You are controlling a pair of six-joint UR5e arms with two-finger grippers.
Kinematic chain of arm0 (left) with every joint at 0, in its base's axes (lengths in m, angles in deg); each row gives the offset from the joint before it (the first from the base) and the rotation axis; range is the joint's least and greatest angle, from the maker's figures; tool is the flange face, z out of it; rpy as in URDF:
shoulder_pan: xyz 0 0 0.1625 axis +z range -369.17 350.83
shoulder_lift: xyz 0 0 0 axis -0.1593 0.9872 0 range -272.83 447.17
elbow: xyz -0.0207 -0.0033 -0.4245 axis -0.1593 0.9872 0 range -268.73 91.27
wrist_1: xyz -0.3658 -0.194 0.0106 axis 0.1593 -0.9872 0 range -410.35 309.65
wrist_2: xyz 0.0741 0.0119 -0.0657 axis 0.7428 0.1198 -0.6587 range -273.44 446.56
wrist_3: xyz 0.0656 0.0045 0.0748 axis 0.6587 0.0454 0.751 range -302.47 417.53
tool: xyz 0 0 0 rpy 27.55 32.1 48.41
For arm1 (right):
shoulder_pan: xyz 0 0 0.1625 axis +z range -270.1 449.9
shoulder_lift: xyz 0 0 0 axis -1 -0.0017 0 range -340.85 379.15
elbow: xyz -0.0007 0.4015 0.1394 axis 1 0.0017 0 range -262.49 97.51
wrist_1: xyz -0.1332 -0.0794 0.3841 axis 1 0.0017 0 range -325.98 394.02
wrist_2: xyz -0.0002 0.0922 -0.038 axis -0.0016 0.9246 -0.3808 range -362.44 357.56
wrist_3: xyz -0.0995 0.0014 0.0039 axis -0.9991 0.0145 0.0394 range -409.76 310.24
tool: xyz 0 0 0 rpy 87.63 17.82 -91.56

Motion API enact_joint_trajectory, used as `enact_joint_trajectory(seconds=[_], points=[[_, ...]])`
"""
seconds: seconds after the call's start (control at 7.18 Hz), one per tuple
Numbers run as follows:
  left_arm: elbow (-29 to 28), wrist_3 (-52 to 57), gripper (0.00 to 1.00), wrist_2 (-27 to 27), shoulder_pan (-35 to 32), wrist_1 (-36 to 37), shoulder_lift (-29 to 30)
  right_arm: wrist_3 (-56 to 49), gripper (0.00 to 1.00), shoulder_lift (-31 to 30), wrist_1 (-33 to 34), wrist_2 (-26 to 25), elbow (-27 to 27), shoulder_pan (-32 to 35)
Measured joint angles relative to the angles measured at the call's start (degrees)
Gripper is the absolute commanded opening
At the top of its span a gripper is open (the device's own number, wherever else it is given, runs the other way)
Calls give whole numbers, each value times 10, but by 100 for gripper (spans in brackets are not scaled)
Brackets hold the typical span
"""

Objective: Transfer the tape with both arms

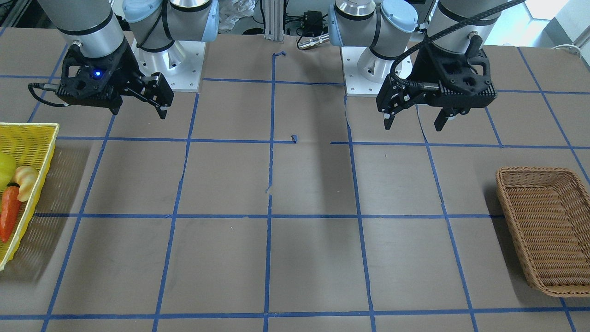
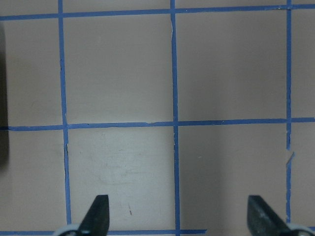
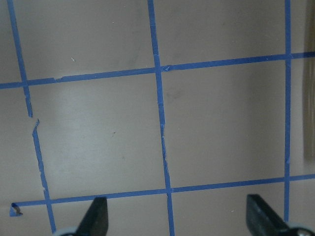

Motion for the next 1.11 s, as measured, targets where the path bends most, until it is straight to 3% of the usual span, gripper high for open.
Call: enact_joint_trajectory(seconds=[1.11], points=[[-1, 0, 100, -1, 0, 0, 0, -3, 100, 3, 3, -7, -4, -3]])
